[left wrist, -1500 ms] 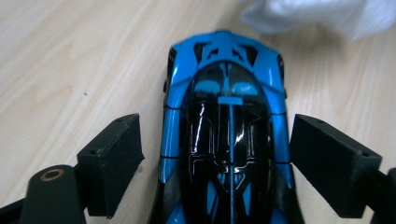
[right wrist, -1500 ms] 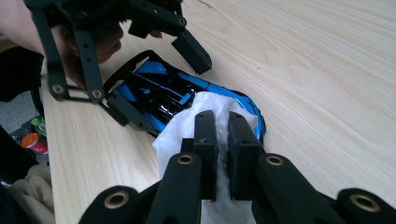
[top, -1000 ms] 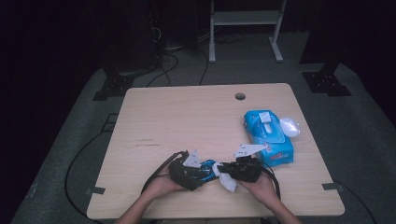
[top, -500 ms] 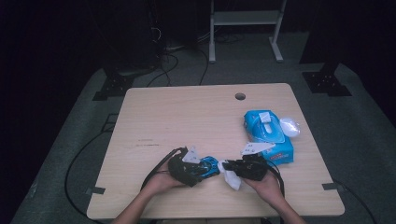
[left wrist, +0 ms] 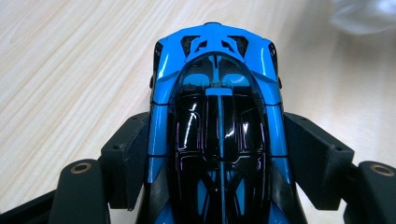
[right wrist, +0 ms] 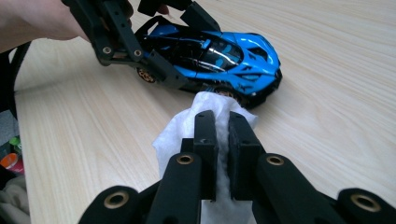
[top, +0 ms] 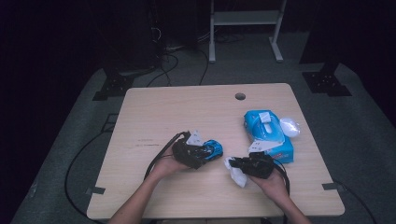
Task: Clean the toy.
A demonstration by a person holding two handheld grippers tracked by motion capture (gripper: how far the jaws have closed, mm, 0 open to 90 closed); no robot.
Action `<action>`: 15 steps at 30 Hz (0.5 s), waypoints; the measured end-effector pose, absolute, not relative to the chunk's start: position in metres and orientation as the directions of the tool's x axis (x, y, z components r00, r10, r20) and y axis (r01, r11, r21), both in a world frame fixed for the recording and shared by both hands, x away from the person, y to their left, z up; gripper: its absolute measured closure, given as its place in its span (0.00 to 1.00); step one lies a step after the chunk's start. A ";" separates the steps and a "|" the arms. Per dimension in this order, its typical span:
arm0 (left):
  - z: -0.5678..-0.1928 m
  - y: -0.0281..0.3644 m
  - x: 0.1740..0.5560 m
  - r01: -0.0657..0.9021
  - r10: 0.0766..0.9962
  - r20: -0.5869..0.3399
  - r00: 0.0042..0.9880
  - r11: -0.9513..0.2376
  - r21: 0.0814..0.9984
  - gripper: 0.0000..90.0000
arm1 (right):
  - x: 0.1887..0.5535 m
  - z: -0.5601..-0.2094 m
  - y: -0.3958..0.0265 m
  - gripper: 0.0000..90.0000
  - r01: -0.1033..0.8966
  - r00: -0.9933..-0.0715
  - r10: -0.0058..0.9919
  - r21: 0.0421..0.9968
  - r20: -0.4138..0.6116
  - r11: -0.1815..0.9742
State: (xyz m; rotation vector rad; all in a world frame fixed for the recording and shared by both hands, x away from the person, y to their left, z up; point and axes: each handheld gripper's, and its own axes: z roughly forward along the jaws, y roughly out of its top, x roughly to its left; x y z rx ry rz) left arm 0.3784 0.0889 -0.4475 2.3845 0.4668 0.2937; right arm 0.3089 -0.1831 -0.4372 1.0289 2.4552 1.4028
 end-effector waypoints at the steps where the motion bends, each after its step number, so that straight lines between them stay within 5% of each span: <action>1: -0.450 0.089 0.380 0.253 0.406 0.086 0.910 -0.707 0.660 0.31 | 0.309 -0.438 -0.185 0.92 0.495 -0.756 0.621 0.802 0.208 0.334; 10: -0.464 0.092 0.387 0.292 0.433 0.063 0.899 -0.700 0.651 0.31 | 0.311 -0.445 -0.202 0.91 0.509 -0.726 0.663 0.792 0.185 0.336; 15: -0.466 0.095 0.388 0.294 0.434 0.048 0.900 -0.683 0.668 0.31 | 0.313 -0.453 -0.200 0.79 0.510 -0.715 0.690 0.761 0.116 0.401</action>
